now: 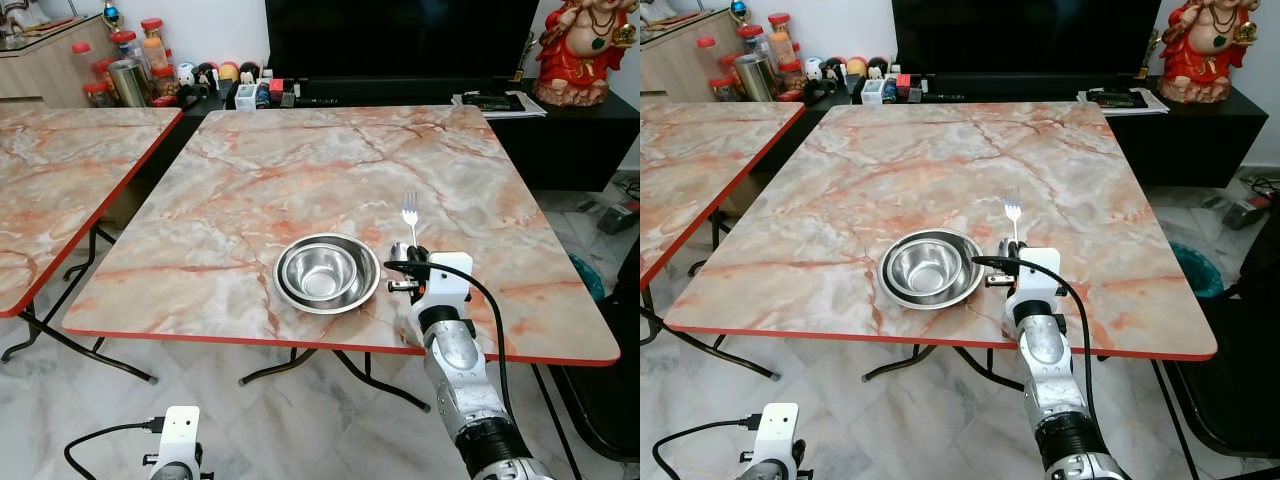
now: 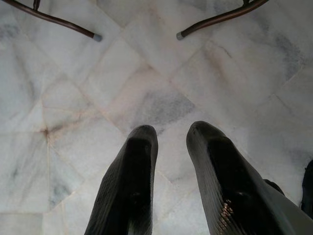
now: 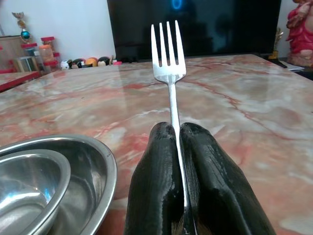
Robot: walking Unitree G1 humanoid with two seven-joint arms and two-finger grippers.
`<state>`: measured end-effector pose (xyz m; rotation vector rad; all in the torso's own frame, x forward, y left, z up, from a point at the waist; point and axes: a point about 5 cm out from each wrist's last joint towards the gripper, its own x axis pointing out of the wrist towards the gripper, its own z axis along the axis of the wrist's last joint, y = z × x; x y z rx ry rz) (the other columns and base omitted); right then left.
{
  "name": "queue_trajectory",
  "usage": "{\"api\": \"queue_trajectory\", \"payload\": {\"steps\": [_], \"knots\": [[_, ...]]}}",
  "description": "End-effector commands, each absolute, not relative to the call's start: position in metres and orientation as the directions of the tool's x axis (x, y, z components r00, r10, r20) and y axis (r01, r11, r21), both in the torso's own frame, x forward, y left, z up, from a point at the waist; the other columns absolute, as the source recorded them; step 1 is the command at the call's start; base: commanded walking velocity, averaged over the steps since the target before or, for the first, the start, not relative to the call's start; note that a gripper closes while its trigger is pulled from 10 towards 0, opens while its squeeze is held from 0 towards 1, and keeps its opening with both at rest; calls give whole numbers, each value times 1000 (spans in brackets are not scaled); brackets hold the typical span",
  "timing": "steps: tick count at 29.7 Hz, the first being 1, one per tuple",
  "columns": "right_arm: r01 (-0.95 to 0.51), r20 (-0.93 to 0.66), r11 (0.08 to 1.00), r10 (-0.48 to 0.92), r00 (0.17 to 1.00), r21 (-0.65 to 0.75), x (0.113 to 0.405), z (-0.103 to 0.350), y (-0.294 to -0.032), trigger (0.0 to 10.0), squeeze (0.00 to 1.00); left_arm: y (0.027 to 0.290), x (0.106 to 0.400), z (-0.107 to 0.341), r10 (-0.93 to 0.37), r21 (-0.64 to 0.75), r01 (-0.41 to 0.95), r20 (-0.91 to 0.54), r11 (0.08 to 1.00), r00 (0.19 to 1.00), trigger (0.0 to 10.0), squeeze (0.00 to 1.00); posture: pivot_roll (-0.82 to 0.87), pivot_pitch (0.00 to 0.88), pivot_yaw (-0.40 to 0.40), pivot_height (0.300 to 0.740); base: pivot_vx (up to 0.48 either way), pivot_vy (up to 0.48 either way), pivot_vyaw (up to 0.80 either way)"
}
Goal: Setting the table
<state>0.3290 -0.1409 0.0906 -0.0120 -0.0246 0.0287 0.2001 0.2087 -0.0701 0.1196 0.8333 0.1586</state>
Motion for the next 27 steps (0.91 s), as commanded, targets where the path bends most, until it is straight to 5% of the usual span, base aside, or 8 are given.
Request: {"api": "queue_trajectory", "payload": {"steps": [1, 19, 27], "knots": [[-29, 20, 999, 30, 999, -16, 333, 93, -140, 10000, 0, 211, 201, -69, 198, 186, -89, -721, 979, 664, 10000, 0, -35, 0, 51, 740, 0, -255, 0], [-24, -4, 999, 24, 1000, -23, 334, 90, -136, 10000, 0, 212, 200, -69, 203, 183, -100, -721, 978, 662, 10000, 0, -34, 0, 50, 740, 0, -87, 0], [12, -42, 997, -15, 999, -71, 339, 86, -154, 10000, 0, 212, 200, -69, 195, 177, -96, -722, 980, 664, 10000, 0, -29, 0, 51, 740, 0, 0, 0]]}}
